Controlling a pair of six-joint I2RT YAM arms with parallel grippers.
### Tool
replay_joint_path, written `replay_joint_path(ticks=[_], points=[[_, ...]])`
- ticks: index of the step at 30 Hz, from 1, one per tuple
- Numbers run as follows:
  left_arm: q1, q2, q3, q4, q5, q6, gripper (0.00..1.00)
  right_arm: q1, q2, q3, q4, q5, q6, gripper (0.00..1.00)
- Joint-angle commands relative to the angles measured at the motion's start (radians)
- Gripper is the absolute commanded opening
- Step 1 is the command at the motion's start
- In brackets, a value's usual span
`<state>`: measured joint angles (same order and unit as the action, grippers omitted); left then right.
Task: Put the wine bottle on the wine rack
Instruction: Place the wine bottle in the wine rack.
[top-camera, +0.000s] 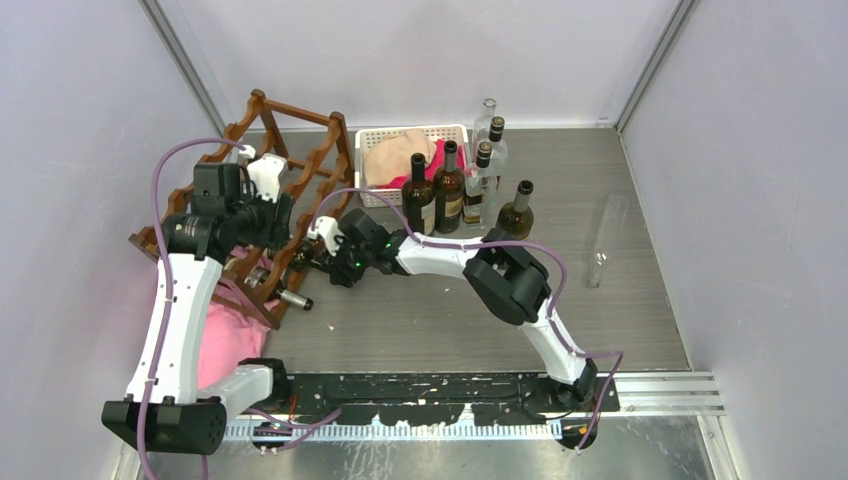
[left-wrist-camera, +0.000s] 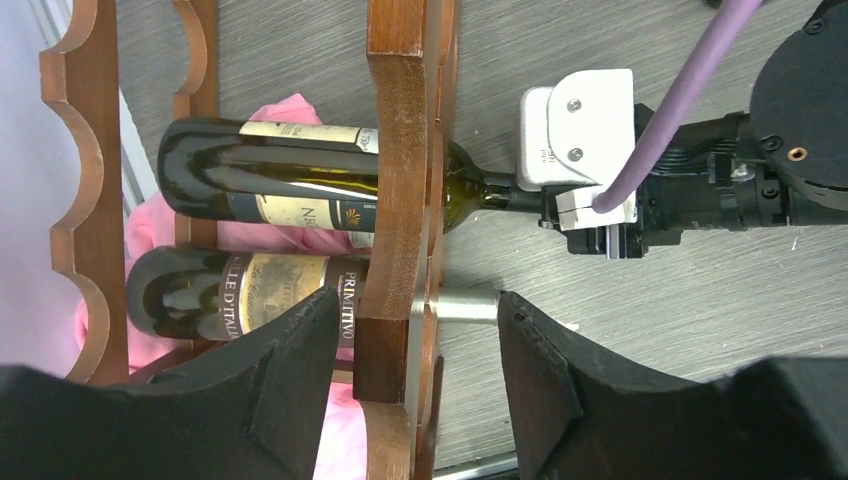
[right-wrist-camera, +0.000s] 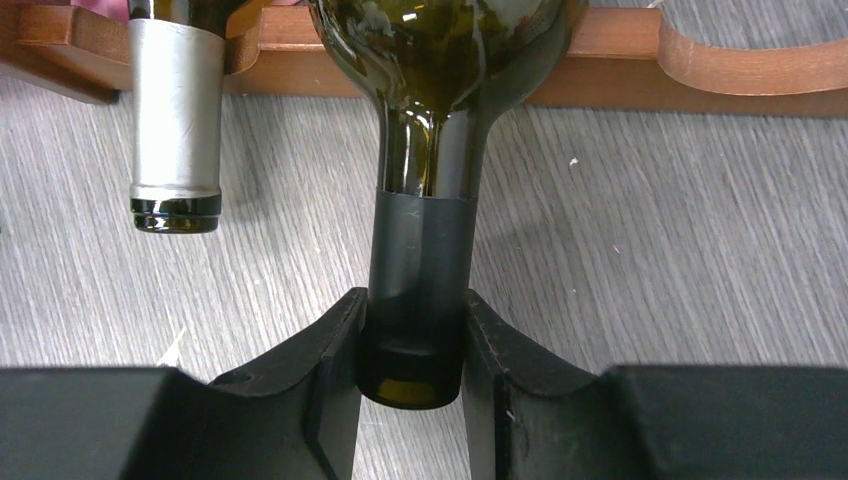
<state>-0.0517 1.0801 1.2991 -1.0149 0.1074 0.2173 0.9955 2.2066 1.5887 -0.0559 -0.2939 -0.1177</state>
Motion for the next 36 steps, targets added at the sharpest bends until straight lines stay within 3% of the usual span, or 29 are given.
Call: replay_joint_path(ticks=[1,36], points=[[0.005,-0.009,0.001,0.016,0.032,0.021,0.59,0.003,0.032,0.003,0.018,0.007,0.025,0.01],[0.005,-0.019,0.028,0.001,0.021,0.001,0.58,0.002,0.11,0.148,0.117,0.001,0.048,0.03]])
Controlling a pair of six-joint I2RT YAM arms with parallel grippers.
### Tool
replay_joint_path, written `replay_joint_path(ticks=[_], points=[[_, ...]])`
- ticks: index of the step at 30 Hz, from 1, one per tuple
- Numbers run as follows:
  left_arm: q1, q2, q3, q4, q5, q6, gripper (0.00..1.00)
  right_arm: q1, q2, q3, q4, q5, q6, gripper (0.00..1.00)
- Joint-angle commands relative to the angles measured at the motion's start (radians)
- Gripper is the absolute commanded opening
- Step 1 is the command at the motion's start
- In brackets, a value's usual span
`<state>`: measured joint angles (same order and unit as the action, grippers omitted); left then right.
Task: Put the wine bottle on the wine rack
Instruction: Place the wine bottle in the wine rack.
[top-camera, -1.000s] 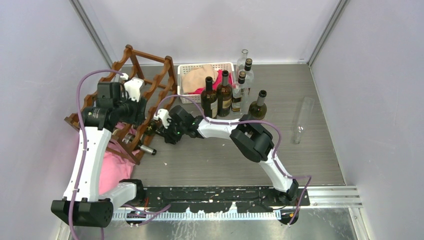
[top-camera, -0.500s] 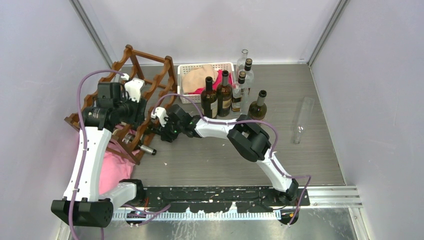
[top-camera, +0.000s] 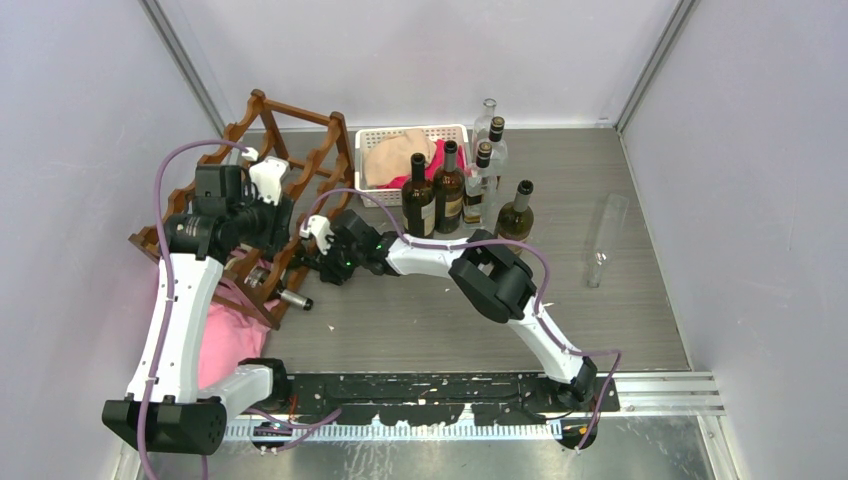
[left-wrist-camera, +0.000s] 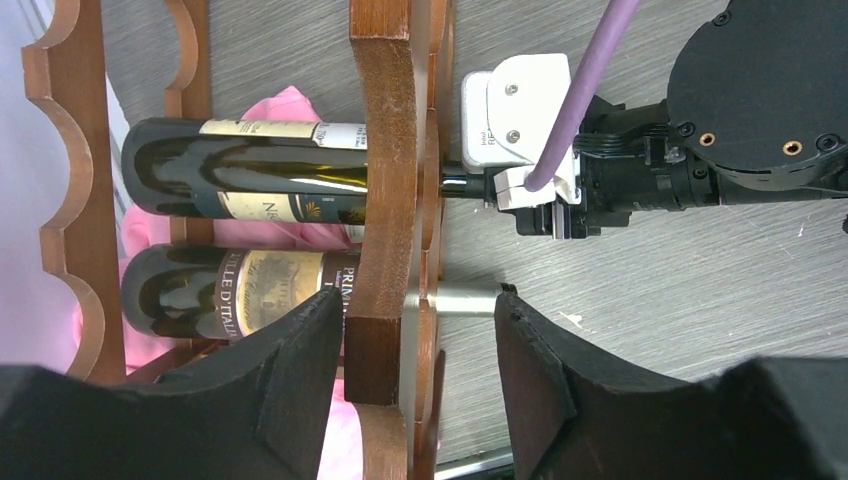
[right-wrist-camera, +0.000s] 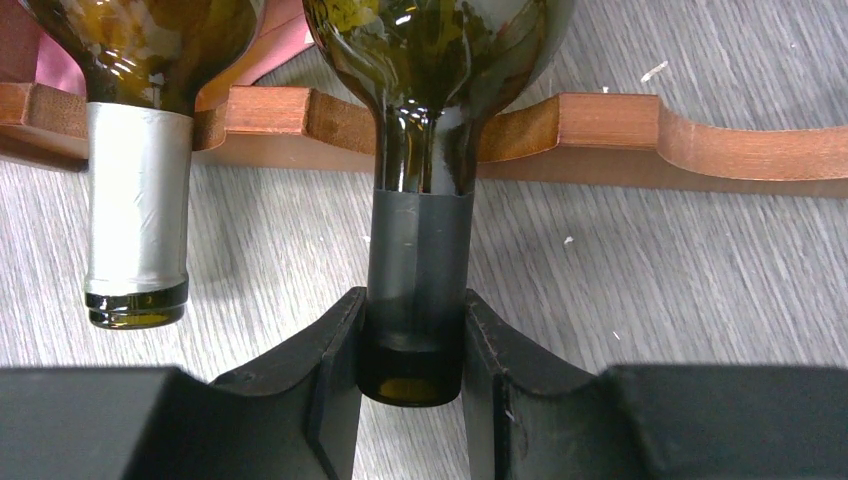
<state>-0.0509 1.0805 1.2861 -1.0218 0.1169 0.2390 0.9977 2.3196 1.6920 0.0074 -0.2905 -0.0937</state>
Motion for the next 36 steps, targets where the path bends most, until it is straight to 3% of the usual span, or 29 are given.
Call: replay_joint_path(ticks=[1,15,22,27,31,36], points=[[0.005,-0.019,0.049,0.006,0.013,-0.026,0.59,0.0,-0.004,0.046,0.062,-0.005,0.029,0.04],[0.004,-0.022,0.104,0.005,0.011,-0.063,0.63,0.009,0.042,0.116,0.08,-0.02,0.05,0.13],[0.004,-0.027,0.126,0.004,0.011,-0.077,0.67,0.01,0.038,0.118,0.062,-0.008,0.041,0.46],[0.005,-0.045,0.151,0.014,0.009,-0.107,0.77,0.008,-0.007,0.074,0.037,-0.013,0.008,0.87],[0.005,-0.071,0.174,0.039,0.015,-0.151,0.86,-0.001,-0.046,0.046,0.01,-0.014,-0.013,0.99],[0.004,-0.112,0.199,0.085,0.032,-0.219,0.93,-0.016,-0.107,0.009,-0.052,-0.055,-0.051,1.0]])
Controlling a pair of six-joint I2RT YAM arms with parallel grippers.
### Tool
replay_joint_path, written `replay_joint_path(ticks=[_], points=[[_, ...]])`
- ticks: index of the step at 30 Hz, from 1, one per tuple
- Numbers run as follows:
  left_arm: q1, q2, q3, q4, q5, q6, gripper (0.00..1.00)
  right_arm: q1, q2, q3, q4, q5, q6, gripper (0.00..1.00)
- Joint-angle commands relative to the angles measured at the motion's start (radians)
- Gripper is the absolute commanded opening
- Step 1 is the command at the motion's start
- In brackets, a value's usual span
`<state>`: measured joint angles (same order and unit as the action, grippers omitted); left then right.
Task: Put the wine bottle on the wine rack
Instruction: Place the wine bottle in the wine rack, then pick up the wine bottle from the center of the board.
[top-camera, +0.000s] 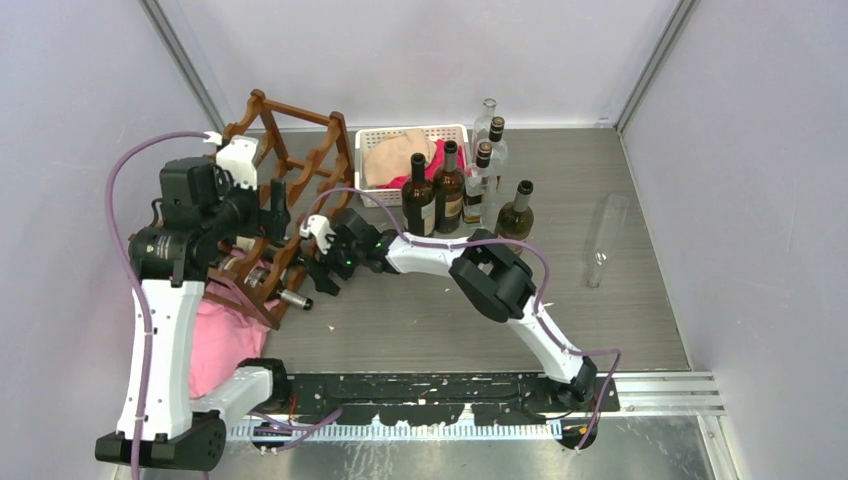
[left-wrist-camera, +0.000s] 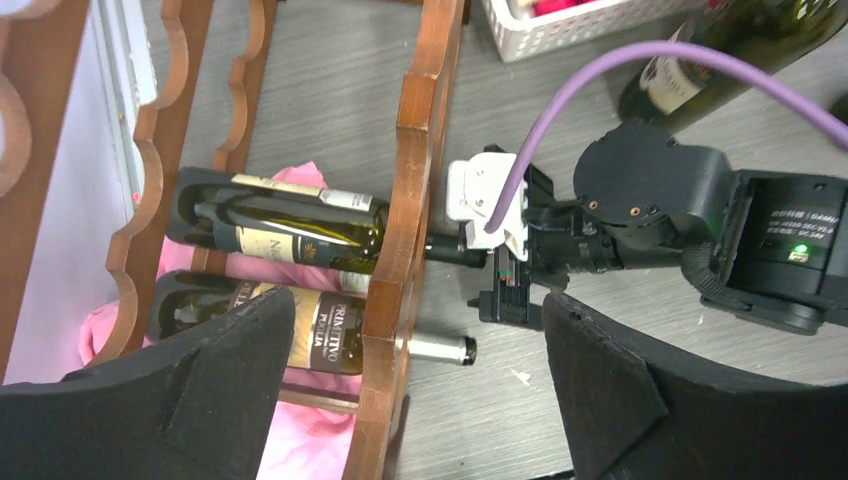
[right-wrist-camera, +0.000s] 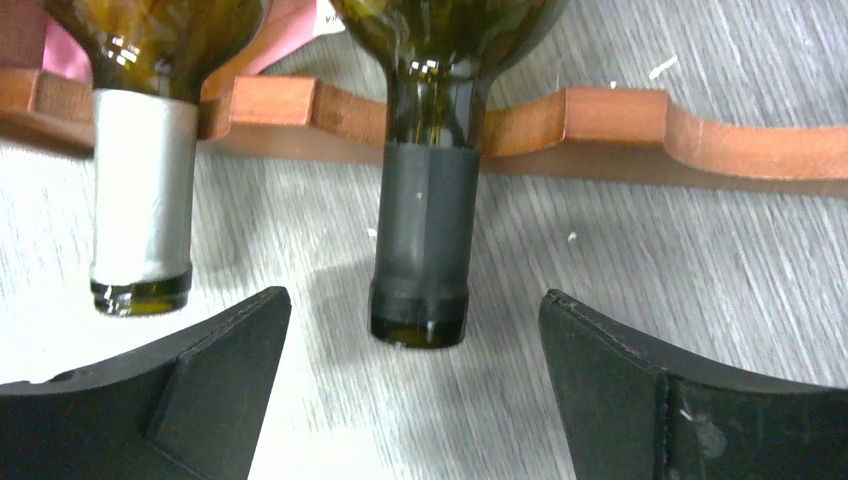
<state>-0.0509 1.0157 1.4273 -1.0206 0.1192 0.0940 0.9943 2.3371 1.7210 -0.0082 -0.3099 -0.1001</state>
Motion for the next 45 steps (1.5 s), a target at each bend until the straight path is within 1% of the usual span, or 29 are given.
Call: replay_joint_path(ticks=[1,4,9,12,16,20,24,28,31,33,36,39,42,43,45], points=[[0.003,-0.059,0.061,0.097,0.035,-0.087,0.95,-0.015,-0.148,-0.033,-0.049,-0.057,-0.062,1.0],[0.004,-0.084,0.059,0.136,0.052,-0.156,0.99,-0.017,-0.209,-0.075,-0.098,-0.091,-0.132,1.0],[0.005,-0.111,0.044,0.183,0.066,-0.27,1.0,-0.02,-0.332,-0.169,-0.159,-0.151,-0.189,1.0],[0.005,-0.134,0.017,0.239,0.087,-0.349,1.0,-0.026,-0.402,-0.188,-0.234,-0.224,-0.229,1.0],[0.004,-0.163,-0.045,0.358,0.146,-0.457,1.0,-0.032,-0.487,-0.159,-0.389,-0.328,-0.274,1.0],[0.005,-0.178,-0.107,0.472,0.205,-0.544,1.0,-0.064,-0.575,-0.112,-0.539,-0.444,-0.309,1.0],[0.005,-0.195,-0.158,0.582,0.187,-0.654,1.0,-0.117,-0.677,-0.061,-0.705,-0.537,-0.375,1.0],[0.004,-0.198,-0.211,0.716,0.242,-0.759,1.0,-0.187,-0.796,-0.052,-0.767,-0.594,-0.395,1.0],[0.005,-0.19,-0.265,0.857,0.321,-0.833,1.0,-0.237,-0.884,-0.042,-0.792,-0.598,-0.431,1.0],[-0.001,-0.166,-0.269,0.906,0.365,-0.878,1.0,-0.255,-0.933,-0.033,-0.787,-0.583,-0.443,1.0],[-0.049,-0.111,-0.226,0.897,0.394,-0.852,0.99,-0.274,-0.99,-0.045,-0.708,-0.538,-0.387,1.0],[-0.157,-0.042,-0.166,0.826,0.338,-0.723,0.99,-0.312,-1.018,-0.055,-0.62,-0.525,-0.279,1.0],[-0.266,0.026,-0.105,0.762,0.294,-0.6,0.99,-0.355,-1.015,-0.022,-0.622,-0.52,-0.245,1.0],[-0.287,0.041,-0.104,0.761,0.288,-0.572,0.99,-0.366,-1.016,-0.016,-0.631,-0.504,-0.249,1.0],[-0.313,0.063,-0.125,0.784,0.277,-0.517,0.99,-0.373,-1.029,-0.013,-0.638,-0.415,-0.26,1.0]])
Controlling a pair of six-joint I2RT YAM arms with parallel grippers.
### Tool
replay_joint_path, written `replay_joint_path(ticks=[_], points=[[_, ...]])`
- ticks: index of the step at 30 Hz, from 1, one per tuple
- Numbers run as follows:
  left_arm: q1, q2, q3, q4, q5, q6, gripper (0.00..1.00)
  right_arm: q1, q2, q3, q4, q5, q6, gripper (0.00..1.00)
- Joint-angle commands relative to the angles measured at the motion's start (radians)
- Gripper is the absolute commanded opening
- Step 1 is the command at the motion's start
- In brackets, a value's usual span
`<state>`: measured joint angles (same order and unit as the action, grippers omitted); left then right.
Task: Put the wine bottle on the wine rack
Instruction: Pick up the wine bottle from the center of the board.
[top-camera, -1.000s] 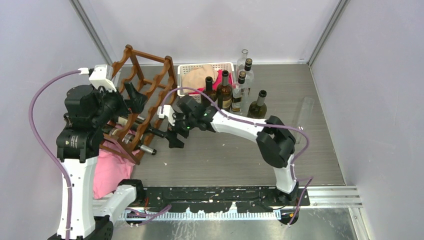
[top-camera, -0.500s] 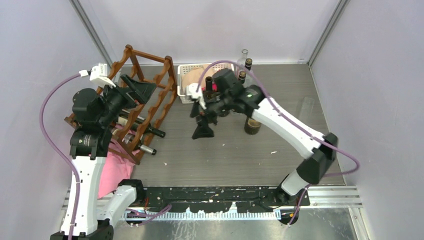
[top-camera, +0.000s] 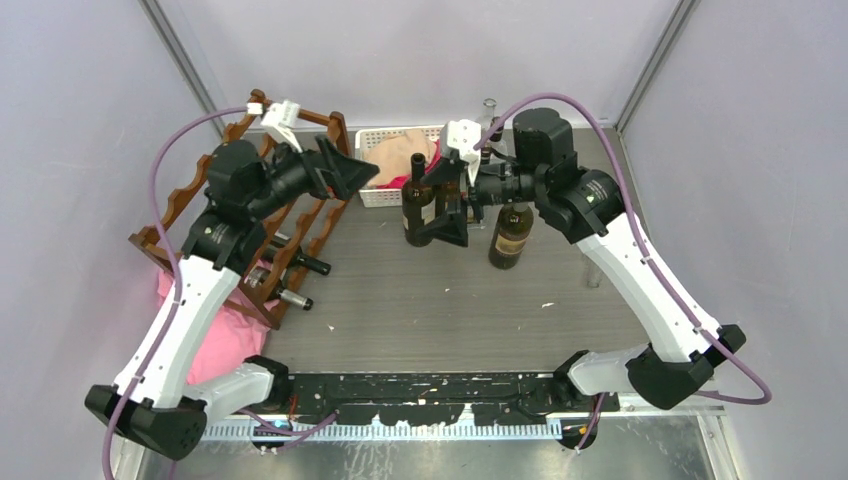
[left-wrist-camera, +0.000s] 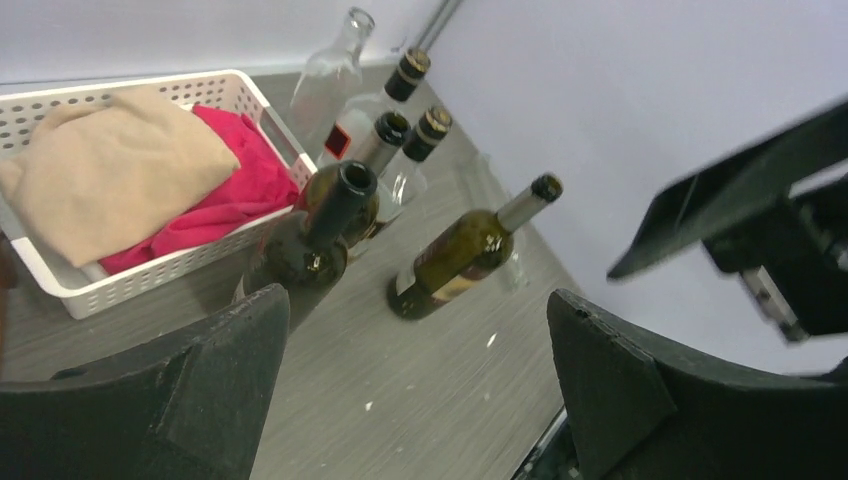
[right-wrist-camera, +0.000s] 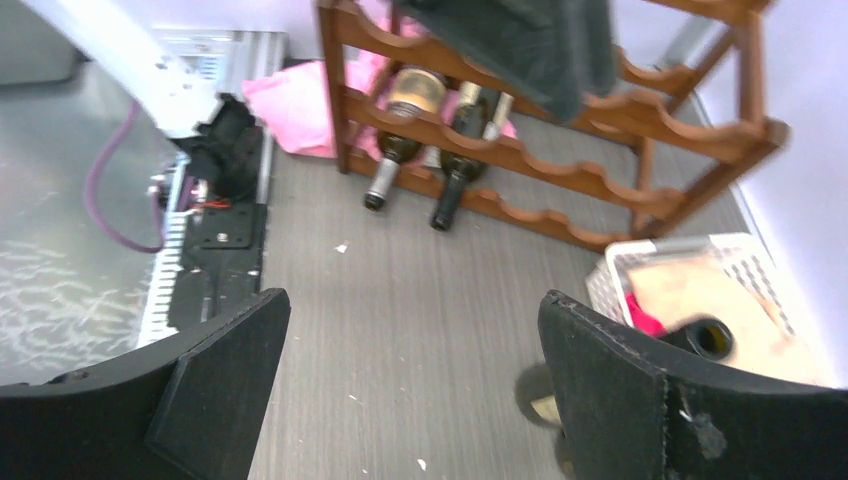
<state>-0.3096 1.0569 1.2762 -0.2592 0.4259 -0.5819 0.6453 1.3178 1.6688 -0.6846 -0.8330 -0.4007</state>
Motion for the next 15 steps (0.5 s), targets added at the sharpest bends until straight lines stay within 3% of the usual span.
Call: replay_joint_path(ticks=[1,4,9,15], points=[[-0.059,0.028,0.014,0.034,-0.037,0.179,0.98,-0.024,-0.023,0.035,0.043,0.176,0.039,1.0],[-0.06,0.032,-0.037,0.11,-0.051,0.201,0.98,-0.027,-0.081,0.009,0.065,0.372,0.015,1.0],[-0.06,0.012,-0.123,0.194,-0.063,0.204,0.99,-0.033,-0.13,-0.03,0.055,0.558,0.038,1.0],[-0.06,-0.001,-0.176,0.199,-0.055,0.19,1.0,-0.12,-0.168,-0.065,0.086,0.591,0.12,1.0]])
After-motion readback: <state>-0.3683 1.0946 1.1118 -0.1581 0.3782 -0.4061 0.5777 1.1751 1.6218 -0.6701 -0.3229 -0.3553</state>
